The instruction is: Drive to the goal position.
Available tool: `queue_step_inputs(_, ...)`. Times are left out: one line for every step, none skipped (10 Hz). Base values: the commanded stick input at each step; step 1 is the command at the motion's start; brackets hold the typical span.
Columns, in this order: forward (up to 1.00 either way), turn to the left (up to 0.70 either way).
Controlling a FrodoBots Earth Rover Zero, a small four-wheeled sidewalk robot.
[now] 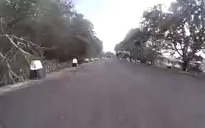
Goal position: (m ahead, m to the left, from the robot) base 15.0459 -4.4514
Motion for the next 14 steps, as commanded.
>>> queue_step_inputs(0.85,0.01)
queue_step_inputs(0.85,0.02)
queue_step_inputs(0.85,0.03)
queue_step_inputs(0.85,0.03)
queue_step_inputs(0.85,0.03)
queue_step_inputs(0.85,0.03)
queue_step_inputs(0.85,0.01)
queue_step_inputs(0.85,0.01)
queue_step_inputs(0.85,0.01)
queue_step_inputs(0.85,0.01)
queue_step_inputs(0.85,0.01)
queue_step_inputs(0.85,0.04)
queue_step_inputs(0.85,0.02)
queue_step_inputs(0.85,0.01)
